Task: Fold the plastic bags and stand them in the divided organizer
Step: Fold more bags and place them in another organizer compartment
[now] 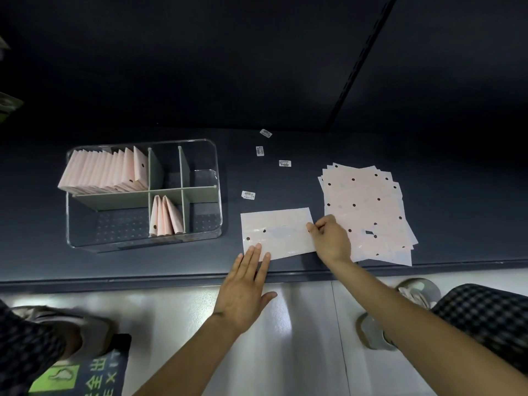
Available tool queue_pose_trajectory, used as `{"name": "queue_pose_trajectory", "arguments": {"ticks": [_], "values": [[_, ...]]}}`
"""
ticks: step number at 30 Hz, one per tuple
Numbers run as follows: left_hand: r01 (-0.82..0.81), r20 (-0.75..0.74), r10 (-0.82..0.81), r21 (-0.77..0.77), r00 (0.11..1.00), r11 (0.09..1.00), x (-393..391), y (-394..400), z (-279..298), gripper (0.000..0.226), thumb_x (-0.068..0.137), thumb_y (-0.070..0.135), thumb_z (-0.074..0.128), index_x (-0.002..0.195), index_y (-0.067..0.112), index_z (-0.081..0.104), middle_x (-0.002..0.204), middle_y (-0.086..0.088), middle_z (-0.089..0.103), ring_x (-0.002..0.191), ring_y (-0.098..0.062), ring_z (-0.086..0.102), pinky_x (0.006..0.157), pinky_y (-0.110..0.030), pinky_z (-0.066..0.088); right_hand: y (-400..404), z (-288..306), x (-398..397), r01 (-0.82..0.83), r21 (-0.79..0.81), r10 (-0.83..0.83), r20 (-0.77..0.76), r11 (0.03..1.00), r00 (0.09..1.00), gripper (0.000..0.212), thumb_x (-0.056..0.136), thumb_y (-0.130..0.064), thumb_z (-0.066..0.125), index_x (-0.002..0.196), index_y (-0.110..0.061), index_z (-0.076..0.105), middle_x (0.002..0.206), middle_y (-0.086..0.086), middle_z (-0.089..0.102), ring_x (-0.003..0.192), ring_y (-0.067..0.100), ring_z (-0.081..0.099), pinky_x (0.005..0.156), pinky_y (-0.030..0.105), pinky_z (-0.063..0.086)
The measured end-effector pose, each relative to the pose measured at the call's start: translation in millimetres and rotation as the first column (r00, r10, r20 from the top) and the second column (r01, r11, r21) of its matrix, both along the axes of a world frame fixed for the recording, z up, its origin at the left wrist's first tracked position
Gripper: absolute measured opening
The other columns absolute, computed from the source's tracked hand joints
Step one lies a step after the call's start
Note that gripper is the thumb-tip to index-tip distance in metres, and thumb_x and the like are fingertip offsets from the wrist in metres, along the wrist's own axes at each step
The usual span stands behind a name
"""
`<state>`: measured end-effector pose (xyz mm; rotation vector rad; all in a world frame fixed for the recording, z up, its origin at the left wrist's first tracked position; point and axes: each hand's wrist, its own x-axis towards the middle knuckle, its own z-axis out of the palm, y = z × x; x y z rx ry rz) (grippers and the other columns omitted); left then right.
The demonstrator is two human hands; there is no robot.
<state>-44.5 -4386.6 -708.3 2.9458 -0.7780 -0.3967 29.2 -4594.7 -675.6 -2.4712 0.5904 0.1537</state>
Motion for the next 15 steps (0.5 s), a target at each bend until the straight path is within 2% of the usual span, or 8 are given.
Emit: {"name": "queue_pose_trajectory", "arguments": {"ticks": [2, 3, 5, 7, 10, 12, 13, 15], "values": [[-0.006, -0.007, 0.006, 0.026, 1.000, 1.000, 0, 0, 0, 0.078, 0.095, 0.062, 0.014, 0.139, 0.017, -0.032, 0.144, -0.010, -0.039, 0.135, -0.025, -0.034, 0.108, -0.038, -0.025, 12, 1, -20, -0.179, -0.245, 0.231, 0.202, 0.953, 0.952, 0.022, 0.090, -0.019, 0.059, 0.108, -0.005, 0.058, 0.105, 0.011, 0.061, 0.095, 0.030, 0.057, 0.082, 0.037, 0.045], [-0.007, -0.015, 0.007, 0.028, 1.000, 1.000, 0, 0, 0, 0.078, 0.095, 0.062, 0.015, 0.138, 0.018, -0.032, 0.143, -0.012, -0.039, 0.135, -0.027, -0.034, 0.108, -0.038, -0.025, 20, -1, -31, -0.324, -0.339, 0.414, 0.240, 0.883, 0.878, 0.030, 0.088, -0.018, 0.062, 0.114, -0.005, 0.058, 0.113, 0.012, 0.062, 0.101, 0.031, 0.058, 0.088, 0.039, 0.047], [-0.004, -0.026, 0.005, 0.023, 1.000, 1.000, 2, 1, 1, 0.077, 0.095, 0.062, 0.016, 0.139, 0.019, -0.031, 0.144, -0.014, -0.038, 0.135, -0.028, -0.035, 0.110, -0.038, -0.024, 35, -9, -55, -0.596, -0.479, 0.738, 0.188, 0.645, 0.648, 0.045, 0.086, -0.027, 0.066, 0.126, -0.007, 0.057, 0.128, 0.009, 0.060, 0.117, 0.027, 0.057, 0.099, 0.042, 0.046], [0.008, -0.030, -0.007, 0.034, 1.000, 0.999, 4, 3, 1, 0.075, 0.095, 0.062, 0.015, 0.140, 0.019, -0.027, 0.146, -0.016, -0.036, 0.136, -0.029, -0.034, 0.112, -0.039, -0.021, 39, -16, -72, -0.717, -0.524, 0.852, 0.033, 0.459, 0.522, 0.053, 0.092, -0.040, 0.050, 0.133, -0.008, 0.051, 0.140, 0.006, 0.050, 0.129, 0.021, 0.048, 0.105, 0.044, 0.040], [0.036, -0.007, -0.036, 0.077, 0.999, 0.996, 6, 6, 2, 0.076, 0.094, 0.063, 0.013, 0.141, 0.021, -0.029, 0.149, -0.019, -0.031, 0.137, -0.030, -0.032, 0.112, -0.043, -0.020, 15, -19, -80, -0.710, -0.486, 0.765, -0.121, 0.510, 0.633, 0.063, 0.096, -0.047, 0.024, 0.143, -0.007, 0.035, 0.150, 0.007, 0.032, 0.139, 0.021, 0.031, 0.113, 0.044, 0.026], [0.038, -0.001, -0.038, 0.082, 0.999, 0.996, 7, 7, 2, 0.076, 0.093, 0.065, 0.013, 0.140, 0.022, -0.030, 0.150, -0.018, -0.028, 0.138, -0.029, -0.030, 0.113, -0.045, -0.017, -10, -21, -84, -0.684, -0.449, 0.705, -0.153, 0.575, 0.692, 0.066, 0.096, -0.050, 0.017, 0.148, -0.009, 0.017, 0.155, 0.004, 0.013, 0.144, 0.020, 0.013, 0.120, 0.037, 0.002], [0.041, -0.001, -0.041, 0.081, 0.999, 0.996, 7, 7, 2, 0.076, 0.092, 0.065, 0.013, 0.140, 0.023, -0.029, 0.151, -0.017, -0.027, 0.139, -0.028, -0.029, 0.114, -0.046, -0.016, -19, -19, -86, -0.665, -0.476, 0.693, -0.148, 0.575, 0.705, 0.066, 0.096, -0.049, 0.018, 0.147, -0.008, 0.020, 0.155, 0.004, 0.016, 0.144, 0.020, 0.017, 0.120, 0.036, -0.003], [0.042, 0.000, -0.042, 0.069, 0.999, 0.997, 9, 8, 2, 0.076, 0.091, 0.067, 0.013, 0.142, 0.025, -0.025, 0.154, -0.016, -0.023, 0.141, -0.028, -0.026, 0.115, -0.046, -0.014, -25, -14, -85, -0.624, -0.551, 0.695, -0.106, 0.554, 0.711, 0.061, 0.097, -0.044, 0.023, 0.136, -0.004, 0.047, 0.144, 0.008, 0.043, 0.134, 0.023, 0.042, 0.117, 0.037, 0.012]]}}
